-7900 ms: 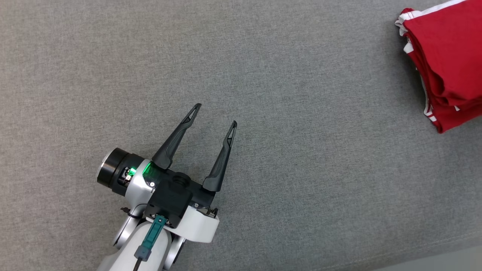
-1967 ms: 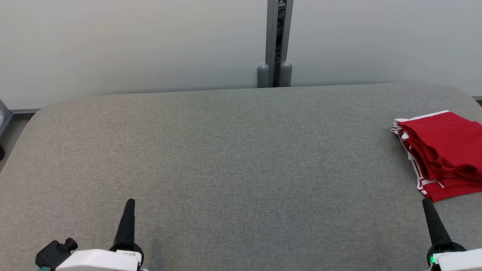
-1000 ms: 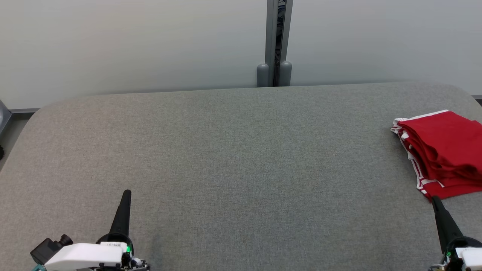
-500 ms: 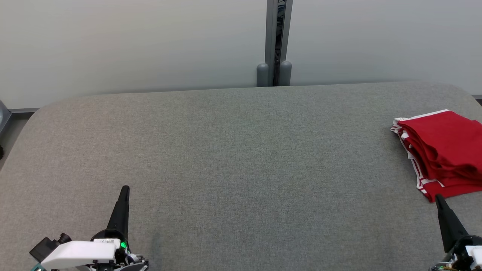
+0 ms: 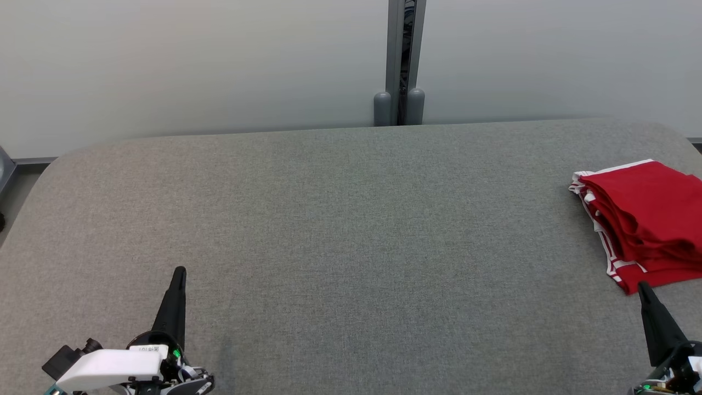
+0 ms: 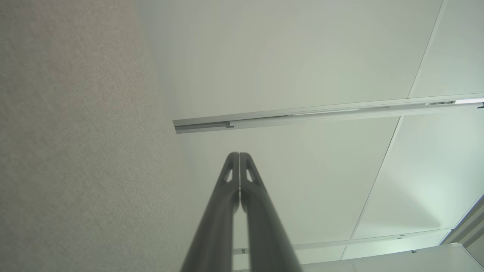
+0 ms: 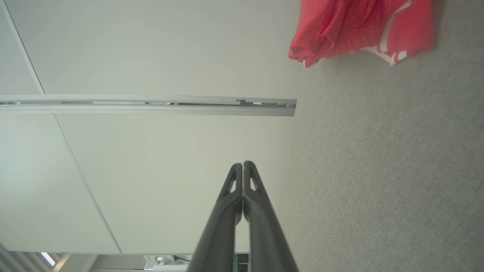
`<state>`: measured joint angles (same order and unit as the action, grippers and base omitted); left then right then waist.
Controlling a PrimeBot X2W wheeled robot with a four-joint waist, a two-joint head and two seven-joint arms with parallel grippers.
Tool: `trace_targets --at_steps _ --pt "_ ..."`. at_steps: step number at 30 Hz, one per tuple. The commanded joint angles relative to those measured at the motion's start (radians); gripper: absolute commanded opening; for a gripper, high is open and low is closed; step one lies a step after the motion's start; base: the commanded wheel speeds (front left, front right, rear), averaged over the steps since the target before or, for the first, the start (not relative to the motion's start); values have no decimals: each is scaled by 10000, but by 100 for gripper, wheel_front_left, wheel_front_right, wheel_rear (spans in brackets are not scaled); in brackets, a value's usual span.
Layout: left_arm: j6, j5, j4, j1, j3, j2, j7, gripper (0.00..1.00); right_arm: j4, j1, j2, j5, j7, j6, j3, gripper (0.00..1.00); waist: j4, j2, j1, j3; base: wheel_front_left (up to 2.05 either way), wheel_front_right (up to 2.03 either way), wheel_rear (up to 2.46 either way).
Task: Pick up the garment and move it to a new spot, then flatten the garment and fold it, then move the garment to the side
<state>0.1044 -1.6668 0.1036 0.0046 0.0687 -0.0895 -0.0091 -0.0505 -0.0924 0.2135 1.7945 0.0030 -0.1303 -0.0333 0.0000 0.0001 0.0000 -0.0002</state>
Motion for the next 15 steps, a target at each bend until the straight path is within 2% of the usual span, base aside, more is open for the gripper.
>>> trace_targets --at_steps 1,15 --pt "27 -20 -33 -164 -48 -69 50 0 31 50 61 6 58 -7 -44 0 0 -1 0 0 0 0 0" --pt "24 7 -33 -162 -66 -44 45 0 31 50 67 11 50 -7 -38 0 0 -1 0 0 0 0 0"
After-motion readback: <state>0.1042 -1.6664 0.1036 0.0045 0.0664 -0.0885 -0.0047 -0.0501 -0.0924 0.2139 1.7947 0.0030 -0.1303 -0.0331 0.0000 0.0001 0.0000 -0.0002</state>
